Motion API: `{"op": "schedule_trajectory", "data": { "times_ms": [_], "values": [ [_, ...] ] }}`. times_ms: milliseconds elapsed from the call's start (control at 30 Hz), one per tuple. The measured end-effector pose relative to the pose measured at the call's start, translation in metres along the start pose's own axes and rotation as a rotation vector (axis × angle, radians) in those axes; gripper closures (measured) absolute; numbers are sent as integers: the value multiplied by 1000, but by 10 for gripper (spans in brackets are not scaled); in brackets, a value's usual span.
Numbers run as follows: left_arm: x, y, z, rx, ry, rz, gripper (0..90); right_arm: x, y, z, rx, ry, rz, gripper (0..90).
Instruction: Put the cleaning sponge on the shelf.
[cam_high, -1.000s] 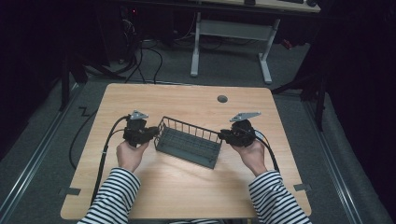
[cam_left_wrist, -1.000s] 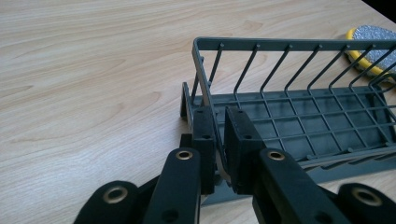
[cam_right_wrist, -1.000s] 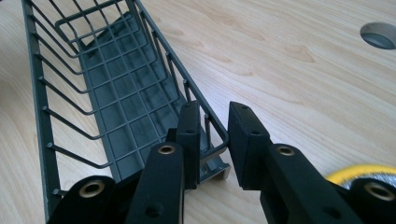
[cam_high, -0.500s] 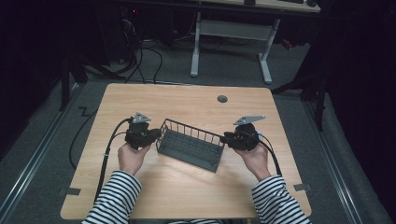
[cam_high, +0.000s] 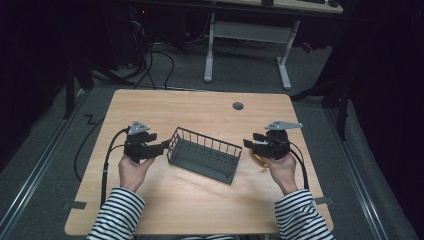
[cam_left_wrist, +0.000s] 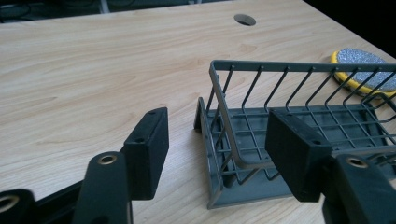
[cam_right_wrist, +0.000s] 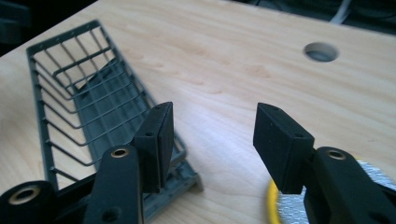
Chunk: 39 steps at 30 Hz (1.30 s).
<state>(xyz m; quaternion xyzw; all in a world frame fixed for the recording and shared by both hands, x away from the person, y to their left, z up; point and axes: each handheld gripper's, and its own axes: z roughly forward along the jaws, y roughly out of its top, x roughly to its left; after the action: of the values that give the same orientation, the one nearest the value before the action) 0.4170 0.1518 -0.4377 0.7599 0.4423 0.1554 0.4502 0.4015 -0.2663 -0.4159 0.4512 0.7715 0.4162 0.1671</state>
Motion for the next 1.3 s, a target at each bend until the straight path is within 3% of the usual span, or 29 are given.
{"op": "schedule_trajectory", "data": {
  "times_ms": [133,300,433,500,600,767,1000,1167,1300],
  "values": [
    [1,-8,-13,-22,24,15,379,-9,0,-11,-32,-34,15,478],
    [8,-30,-27,-47,30,-9,382,-29,-8,-21,-45,-109,55,472],
    [17,-49,-30,-29,54,-43,387,-49,-22,-22,-26,-152,112,461],
    [20,-58,-28,-3,83,-43,382,-60,-31,-23,-23,-169,159,458],
    [19,-68,-23,32,125,-1,379,-73,-41,-23,-11,-198,197,457],
    [20,-85,-8,112,121,-18,355,-89,-54,-23,9,-228,247,462],
    [23,-93,1,132,158,-12,349,-107,-69,-12,50,-262,313,470],
    [24,-95,6,168,168,-1,343,-112,-71,2,66,-256,342,477],
    [25,-102,10,169,181,5,337,-116,-74,13,86,-255,368,485]
  ]
}}
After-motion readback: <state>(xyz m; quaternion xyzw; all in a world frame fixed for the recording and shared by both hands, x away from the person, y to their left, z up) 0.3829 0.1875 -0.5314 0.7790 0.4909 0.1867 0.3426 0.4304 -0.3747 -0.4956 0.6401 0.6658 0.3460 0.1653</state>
